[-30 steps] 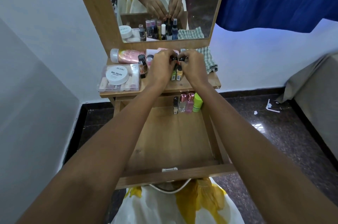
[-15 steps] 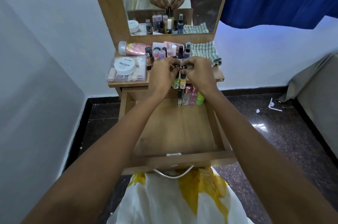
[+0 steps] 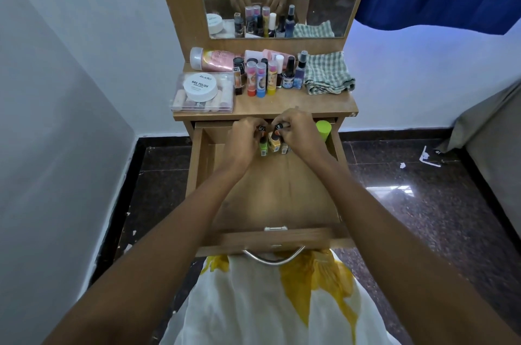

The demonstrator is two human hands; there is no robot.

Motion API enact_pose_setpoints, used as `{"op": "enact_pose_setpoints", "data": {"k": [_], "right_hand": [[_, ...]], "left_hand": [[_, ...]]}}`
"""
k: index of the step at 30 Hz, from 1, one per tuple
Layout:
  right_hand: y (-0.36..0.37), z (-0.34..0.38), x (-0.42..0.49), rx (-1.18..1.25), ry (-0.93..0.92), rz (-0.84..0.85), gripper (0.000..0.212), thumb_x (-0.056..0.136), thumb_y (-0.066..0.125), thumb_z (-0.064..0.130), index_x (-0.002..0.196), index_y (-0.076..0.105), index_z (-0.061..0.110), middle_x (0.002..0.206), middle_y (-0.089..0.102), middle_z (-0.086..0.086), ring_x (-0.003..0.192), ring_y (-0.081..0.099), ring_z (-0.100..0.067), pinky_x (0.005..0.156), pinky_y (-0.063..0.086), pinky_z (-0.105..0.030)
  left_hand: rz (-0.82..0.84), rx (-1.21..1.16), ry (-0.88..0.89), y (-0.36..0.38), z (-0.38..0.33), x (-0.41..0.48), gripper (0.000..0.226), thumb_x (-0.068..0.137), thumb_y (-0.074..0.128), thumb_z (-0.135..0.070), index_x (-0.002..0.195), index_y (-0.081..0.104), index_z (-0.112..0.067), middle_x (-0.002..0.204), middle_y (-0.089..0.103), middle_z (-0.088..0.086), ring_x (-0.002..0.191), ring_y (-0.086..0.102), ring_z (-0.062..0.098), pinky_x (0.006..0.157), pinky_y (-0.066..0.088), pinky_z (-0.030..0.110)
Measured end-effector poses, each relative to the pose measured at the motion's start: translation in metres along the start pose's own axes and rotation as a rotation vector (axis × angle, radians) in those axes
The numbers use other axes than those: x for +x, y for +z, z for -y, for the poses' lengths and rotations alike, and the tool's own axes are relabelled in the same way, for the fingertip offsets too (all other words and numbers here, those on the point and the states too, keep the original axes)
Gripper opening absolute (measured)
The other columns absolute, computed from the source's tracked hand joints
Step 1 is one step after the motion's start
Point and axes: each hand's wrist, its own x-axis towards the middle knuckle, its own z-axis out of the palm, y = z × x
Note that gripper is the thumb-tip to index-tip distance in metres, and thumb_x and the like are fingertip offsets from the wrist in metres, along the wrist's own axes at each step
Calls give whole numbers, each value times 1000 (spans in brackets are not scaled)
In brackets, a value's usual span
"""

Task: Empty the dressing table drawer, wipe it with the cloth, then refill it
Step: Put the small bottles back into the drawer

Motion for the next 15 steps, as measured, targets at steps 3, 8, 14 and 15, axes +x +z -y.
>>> {"op": "enact_pose_setpoints", "data": {"k": [3,8,14,15], "right_hand": [[9,-9,2,-71,-33,0,25,83,55,-5,103,68,1,113,64,-14,100,61,-28,83,47,-34],[19,-19,6,-221,-105,-25,26,81,57,-1,103,69,7,111,68,-6,109,54,-24,82,45,-31],[24,-27,12,-293,-146,-74,23,80,58,0,99,70,6,104,70,-9,102,55,-28,82,46,-35],[24,-27,12,-309,-157,-80,23,80,57,-1,98,71,6,102,70,-10,100,56,-29,81,45,-36]], "left_hand": [[17,59,5,6,7,0,32,90,51,1,115,65,-11,112,68,9,101,64,21,81,46,26],[23,51,-6,19,20,6,37,88,51,3,119,63,-14,119,64,8,107,61,20,85,45,24],[14,37,10,31,27,13,34,89,53,1,119,63,-11,118,63,11,107,60,22,87,45,25],[15,36,13,33,28,14,33,89,53,1,118,63,-10,118,63,11,107,60,22,87,45,25]]}}
